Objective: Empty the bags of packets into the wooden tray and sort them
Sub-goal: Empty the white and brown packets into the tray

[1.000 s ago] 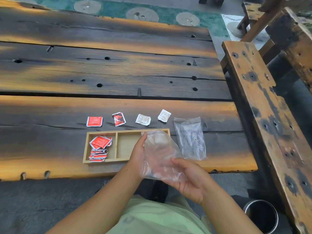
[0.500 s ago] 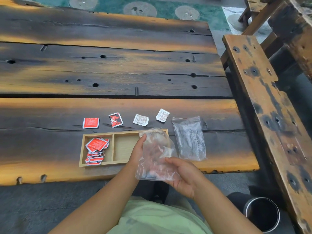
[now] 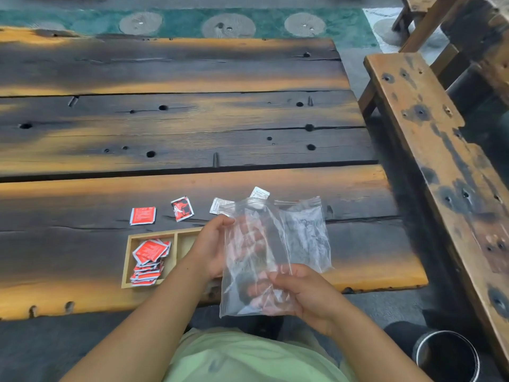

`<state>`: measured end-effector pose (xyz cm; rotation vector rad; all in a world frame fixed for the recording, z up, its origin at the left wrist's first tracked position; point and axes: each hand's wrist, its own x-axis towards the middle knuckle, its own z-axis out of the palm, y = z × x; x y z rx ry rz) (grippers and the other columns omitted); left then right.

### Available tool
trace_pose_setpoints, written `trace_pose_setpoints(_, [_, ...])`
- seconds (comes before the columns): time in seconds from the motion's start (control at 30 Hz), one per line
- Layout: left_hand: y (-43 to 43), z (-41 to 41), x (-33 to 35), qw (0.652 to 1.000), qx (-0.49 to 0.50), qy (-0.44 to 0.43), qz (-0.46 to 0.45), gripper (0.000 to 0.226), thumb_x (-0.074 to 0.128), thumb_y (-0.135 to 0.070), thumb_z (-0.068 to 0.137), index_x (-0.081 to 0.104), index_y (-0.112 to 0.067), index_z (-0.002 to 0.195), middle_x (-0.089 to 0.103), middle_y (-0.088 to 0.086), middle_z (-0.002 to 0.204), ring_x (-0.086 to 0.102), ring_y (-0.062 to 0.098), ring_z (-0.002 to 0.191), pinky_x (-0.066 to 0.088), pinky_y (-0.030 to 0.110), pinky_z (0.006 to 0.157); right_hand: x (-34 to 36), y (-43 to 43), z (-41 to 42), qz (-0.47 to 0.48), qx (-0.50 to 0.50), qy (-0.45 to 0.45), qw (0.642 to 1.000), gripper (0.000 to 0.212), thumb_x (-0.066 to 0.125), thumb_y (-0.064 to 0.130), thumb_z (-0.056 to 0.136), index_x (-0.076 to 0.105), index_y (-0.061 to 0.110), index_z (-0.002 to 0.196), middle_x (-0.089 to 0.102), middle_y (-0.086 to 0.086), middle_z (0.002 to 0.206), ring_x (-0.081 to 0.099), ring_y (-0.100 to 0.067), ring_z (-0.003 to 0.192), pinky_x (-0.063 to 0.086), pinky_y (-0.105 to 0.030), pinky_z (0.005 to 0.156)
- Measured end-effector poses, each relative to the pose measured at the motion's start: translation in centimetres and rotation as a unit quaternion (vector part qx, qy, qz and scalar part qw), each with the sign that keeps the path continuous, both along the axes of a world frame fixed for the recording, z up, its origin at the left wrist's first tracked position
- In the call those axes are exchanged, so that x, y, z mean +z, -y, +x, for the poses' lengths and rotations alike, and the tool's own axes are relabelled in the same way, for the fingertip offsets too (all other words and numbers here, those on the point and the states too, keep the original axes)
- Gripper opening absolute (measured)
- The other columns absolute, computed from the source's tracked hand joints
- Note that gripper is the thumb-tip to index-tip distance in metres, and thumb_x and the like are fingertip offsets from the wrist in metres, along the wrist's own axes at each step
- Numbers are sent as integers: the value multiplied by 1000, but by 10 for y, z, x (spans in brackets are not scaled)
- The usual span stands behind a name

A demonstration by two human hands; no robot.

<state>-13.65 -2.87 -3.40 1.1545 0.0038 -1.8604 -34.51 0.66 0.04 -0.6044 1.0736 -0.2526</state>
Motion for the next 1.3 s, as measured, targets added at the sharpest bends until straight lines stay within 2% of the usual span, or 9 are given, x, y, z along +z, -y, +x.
trace_pose_setpoints(0.13, [28,-17,5,1000,3,10,-18,29,46,-13,96,61,4,114,67,27,119,70,39,102,58,48,88,-6,9,-21,-47,2,-31,998,26,56,14,100,62,-8,114,76,-12,107,73,-23,86,61,-37,81])
trace_pose_setpoints(0.2, [41,-26,4,999,-13,28,-23,29,46,-12,99,59,5,119,68,28,117,69,40,105,60,48,84,-14,13,-33,-64,-11,-54,996,23,59,15,99,68,-5,107,76,-9,107,73,-18,84,61,-36,78])
trace_pose_setpoints(0.37, [67,-51,-2,991,-87,90,-54,36,43,-8,101,56,10,129,62,24,129,62,41,118,52,53,96,-46,22,-61,-130,-31,-143,981,16,62,14,97,71,7,86,64,-8,83,65,-13,75,58,-29,64])
trace_pose_setpoints(0.57, [99,-77,-25,970,-126,205,-42,26,53,6,94,71,-3,110,70,15,105,69,17,71,58,30,62,-85,46,-89,-256,15,-316,914,26,72,25,87,61,20,63,54,15,52,47,-3,53,41,-26,58])
trace_pose_setpoints(0.67, [114,-87,-40,928,-151,339,-28,22,60,5,89,71,-13,93,68,8,87,63,15,64,50,22,53,-95,56,-96,-272,36,-362,891,30,71,27,88,53,23,64,50,8,57,46,-2,56,36,-23,54])
trace_pose_setpoints(0.77, [125,-95,-58,882,-173,437,-34,22,69,0,83,69,-15,99,66,8,88,63,21,72,53,28,64,-104,62,-99,-274,108,-411,863,27,66,36,89,52,21,72,53,5,66,50,-4,61,34,-22,54])
trace_pose_setpoints(0.93, [133,-100,-80,827,-239,504,-68,19,69,-6,81,65,-24,84,66,4,82,66,29,78,58,46,80,-112,69,-104,-278,152,-456,831,26,63,40,88,50,25,72,57,7,71,57,-17,73,41,-32,60])
trace_pose_setpoints(1.17, [141,-109,-94,682,-337,639,-114,15,59,-1,82,68,-12,86,69,10,91,63,31,85,53,36,73,-118,71,-103,-293,220,-496,788,25,59,43,93,49,20,89,59,5,83,57,-20,78,47,-35,62])
trace_pose_setpoints(1.3, [140,-110,-102,653,-350,659,-127,24,53,5,82,67,-13,91,64,13,99,61,32,85,46,33,67,-119,72,-99,-303,233,-506,773,28,58,45,93,47,20,94,63,1,90,65,-24,86,50,-36,65])
